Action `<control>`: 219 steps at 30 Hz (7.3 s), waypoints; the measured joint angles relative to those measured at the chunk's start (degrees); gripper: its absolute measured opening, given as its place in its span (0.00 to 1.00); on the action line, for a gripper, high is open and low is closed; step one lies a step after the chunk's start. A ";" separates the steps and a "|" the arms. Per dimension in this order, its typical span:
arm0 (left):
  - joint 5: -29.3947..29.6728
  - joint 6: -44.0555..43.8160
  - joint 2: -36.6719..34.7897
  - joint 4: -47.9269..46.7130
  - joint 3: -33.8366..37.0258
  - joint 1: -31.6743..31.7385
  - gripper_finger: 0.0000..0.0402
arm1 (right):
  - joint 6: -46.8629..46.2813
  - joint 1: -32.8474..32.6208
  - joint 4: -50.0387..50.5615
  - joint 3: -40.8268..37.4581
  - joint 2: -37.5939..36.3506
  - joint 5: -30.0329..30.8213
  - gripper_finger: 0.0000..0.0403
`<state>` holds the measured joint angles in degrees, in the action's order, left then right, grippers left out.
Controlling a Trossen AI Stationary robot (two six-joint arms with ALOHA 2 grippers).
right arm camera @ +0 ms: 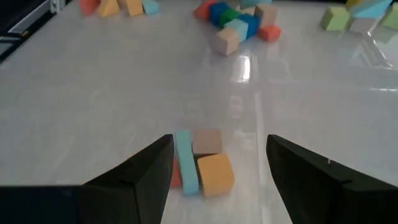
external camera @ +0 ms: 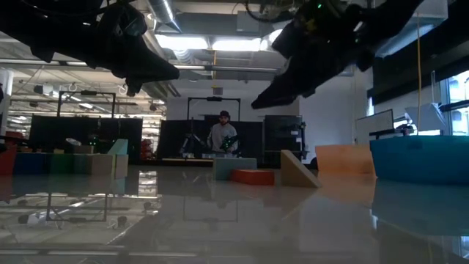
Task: Sort blocks by size
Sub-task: Put the light yellow cube block into the orange bin, then put the brown cube block into the orange bin
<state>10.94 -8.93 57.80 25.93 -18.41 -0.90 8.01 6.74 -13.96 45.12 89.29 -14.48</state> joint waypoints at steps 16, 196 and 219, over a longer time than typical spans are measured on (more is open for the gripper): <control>0.00 -1.72 15.08 13.72 0.04 0.01 0.08 | -0.68 0.05 -11.16 0.02 13.46 3.15 0.63; 3.45 0.59 43.46 5.49 -15.69 -1.23 0.63 | -7.76 9.03 24.09 1.11 -18.04 13.92 0.67; -4.53 16.53 44.41 12.09 -15.80 2.74 0.63 | -7.74 9.03 24.00 1.09 -18.04 13.92 0.67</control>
<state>6.41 7.61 102.21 38.02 -34.22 1.84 0.27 15.77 10.04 46.22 71.24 -0.56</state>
